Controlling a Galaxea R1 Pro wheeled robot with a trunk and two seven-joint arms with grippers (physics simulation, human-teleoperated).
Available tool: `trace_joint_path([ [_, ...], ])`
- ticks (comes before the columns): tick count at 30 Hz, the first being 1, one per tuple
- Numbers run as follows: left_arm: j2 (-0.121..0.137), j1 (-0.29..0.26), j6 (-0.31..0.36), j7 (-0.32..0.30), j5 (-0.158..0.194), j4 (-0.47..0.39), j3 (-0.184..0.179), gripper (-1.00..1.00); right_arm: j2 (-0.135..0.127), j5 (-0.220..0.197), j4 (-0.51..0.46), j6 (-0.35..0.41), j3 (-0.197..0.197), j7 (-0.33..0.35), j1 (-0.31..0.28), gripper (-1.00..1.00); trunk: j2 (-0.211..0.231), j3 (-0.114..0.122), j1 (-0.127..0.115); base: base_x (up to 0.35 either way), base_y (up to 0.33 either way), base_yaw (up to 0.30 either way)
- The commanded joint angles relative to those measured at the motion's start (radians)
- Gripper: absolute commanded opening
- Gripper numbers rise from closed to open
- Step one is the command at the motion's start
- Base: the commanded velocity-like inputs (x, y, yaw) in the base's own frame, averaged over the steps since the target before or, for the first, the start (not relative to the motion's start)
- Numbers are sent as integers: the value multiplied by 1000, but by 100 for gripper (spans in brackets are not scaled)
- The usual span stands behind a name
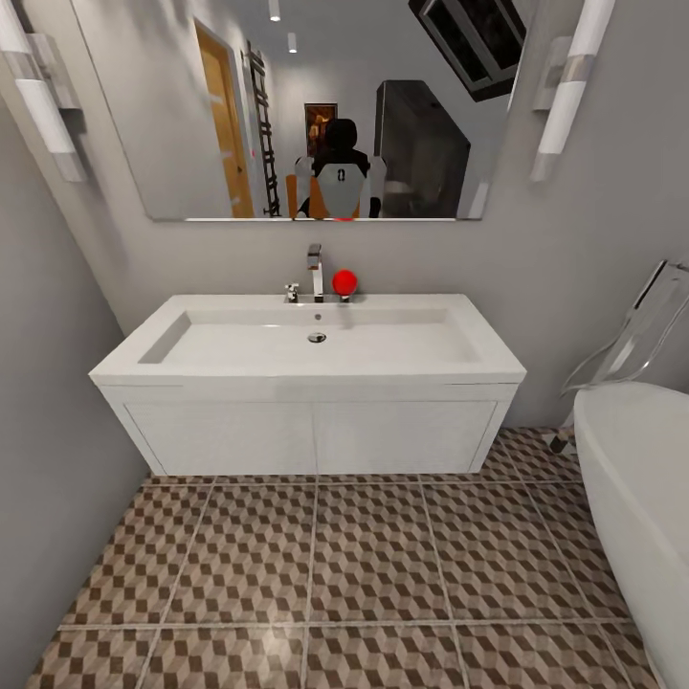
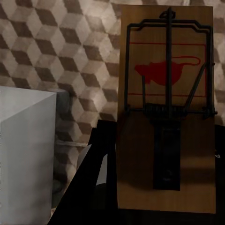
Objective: Take the four mousetraps from the cabinet in the bathroom and place them on the bathroom floor. Make sure all four end up on the same floor surface, and ensure that at least two of them are either under or directly next to the same bathroom sink.
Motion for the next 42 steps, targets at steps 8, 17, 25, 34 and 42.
trace_joint_path([
  [8,1,-1,-3,4,7,-1,-8,-100,1,-7,3,-6,7,0,-1,-100,0,-1,0,0,0,0],
  [17,1,-1,-4,4,7,-2,-8,-100,17,-7,2,-6,6,2,1,-100,0,-1,0,45,0,0],
  [25,1,0,-5,4,7,-3,-8,-100,24,1,6,-8,6,3,42,-100,0,-1,0,312,0,0],
  [34,0,0,-5,4,7,-3,-8,-100,20,1,5,-6,7,2,44,-100,0,-1,0,337,0,0],
  [42,3,12,-21,-13,14,-4,-11,-100,31,3,-4,-11,0,10,20,-100,0,-1,0,42,0,0],
])
